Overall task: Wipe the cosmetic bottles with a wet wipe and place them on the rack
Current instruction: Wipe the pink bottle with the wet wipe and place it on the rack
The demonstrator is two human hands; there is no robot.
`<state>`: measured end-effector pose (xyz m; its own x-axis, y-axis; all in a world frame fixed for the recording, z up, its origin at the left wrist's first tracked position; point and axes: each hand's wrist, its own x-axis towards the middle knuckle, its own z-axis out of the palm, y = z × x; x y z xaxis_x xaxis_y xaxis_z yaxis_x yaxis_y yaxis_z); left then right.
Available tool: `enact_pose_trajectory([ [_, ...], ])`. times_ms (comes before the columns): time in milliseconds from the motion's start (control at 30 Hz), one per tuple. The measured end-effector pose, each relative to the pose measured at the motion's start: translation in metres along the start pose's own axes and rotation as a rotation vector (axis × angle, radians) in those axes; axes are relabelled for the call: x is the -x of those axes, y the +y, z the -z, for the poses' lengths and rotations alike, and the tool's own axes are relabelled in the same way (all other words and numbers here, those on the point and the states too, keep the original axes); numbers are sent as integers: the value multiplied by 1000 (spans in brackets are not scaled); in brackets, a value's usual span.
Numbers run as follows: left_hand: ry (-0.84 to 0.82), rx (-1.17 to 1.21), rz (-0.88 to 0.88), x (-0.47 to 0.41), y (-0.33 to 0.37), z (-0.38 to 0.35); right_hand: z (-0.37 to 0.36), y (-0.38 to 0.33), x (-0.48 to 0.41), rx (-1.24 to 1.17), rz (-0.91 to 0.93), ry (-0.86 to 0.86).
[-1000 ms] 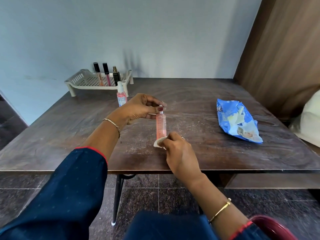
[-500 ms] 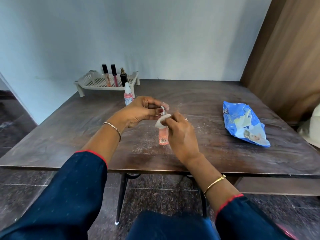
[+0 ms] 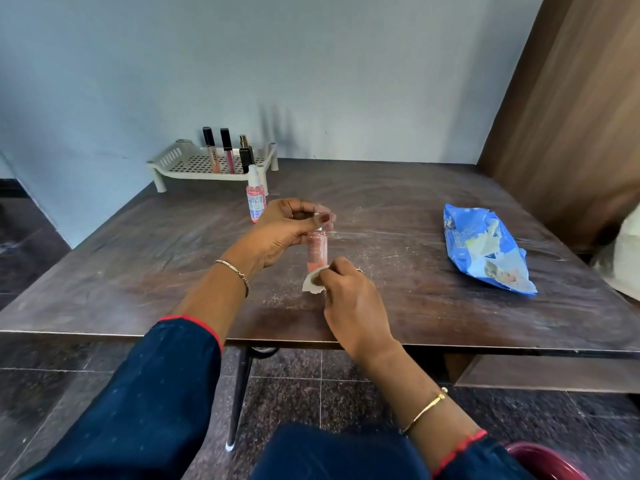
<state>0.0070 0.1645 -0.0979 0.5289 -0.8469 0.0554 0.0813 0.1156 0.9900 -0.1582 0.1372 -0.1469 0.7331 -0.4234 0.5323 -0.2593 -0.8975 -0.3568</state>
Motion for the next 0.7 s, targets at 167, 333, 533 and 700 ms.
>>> enact_pose_trajectory([
  [167, -25, 16, 7, 3, 2, 5, 6, 0, -32, -34, 16, 123],
  [333, -29, 23, -14, 8, 3, 8, 4, -3, -48, -6, 53, 168],
  [533, -48, 45, 3, 10, 1, 19, -6, -4, -20, 73, 135, 46],
  [700, -84, 6, 37, 13, 4, 23, -11, -5, -1, 21, 96, 14],
])
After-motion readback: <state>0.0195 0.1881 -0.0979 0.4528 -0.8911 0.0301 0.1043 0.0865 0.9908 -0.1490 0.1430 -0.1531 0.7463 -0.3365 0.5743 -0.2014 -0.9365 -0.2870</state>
